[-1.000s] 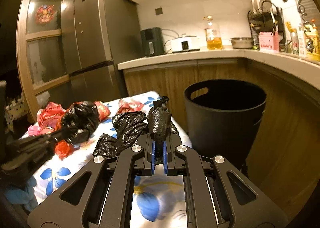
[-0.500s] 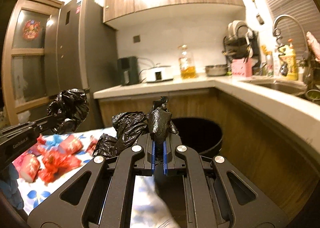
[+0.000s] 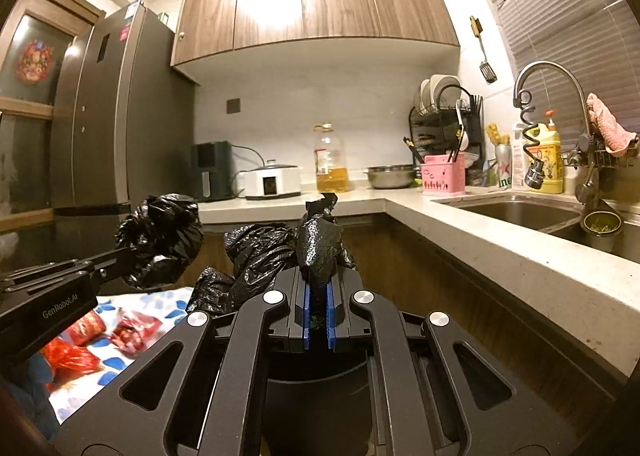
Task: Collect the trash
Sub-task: 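Carry both black bags over the black bin with both tools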
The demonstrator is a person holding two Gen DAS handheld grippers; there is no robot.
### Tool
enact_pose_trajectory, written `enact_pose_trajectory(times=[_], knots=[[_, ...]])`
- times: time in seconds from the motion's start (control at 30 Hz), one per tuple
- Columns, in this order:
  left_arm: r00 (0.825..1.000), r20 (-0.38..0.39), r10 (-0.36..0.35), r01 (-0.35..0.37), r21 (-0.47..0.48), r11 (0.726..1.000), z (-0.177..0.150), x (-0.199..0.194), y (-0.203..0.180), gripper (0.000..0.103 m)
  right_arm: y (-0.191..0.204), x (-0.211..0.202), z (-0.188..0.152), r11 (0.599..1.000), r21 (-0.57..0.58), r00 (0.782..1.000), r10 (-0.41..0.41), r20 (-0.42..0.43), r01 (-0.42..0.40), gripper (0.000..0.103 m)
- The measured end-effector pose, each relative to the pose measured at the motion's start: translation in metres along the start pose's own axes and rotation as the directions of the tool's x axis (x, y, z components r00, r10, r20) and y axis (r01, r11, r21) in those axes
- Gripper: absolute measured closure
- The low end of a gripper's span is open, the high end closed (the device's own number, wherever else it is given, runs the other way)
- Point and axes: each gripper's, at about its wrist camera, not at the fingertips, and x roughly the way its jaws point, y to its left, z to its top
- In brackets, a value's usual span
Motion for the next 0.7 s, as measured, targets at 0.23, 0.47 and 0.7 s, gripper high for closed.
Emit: enact_pose_trajectory(times=[0.23,0.47,0.7], knots=[[1.0,-0.022,-0.018,0.018,0.002,1.0,-0.007,0.024,-0.006,0.102,-0.007,0.021,-0.009,1.0,-0.004,1.0,-0.007,-0.026,0.007,0.097],[0.998,-0.046,-0.03,0.03,-0.008,1.0,-0.011,0.045,-0.007,0.102,-0.007,0.038,-0.015,1.0,-0.013,0.999,-0.012,-0.043,0.011,0.096],[0.996,-0.075,-0.049,0.049,-0.005,0.999,-0.015,0.064,-0.007,0.102,-0.008,0.05,-0.021,1.0,-0.025,0.999,-0.013,-0.053,0.011,0.096]])
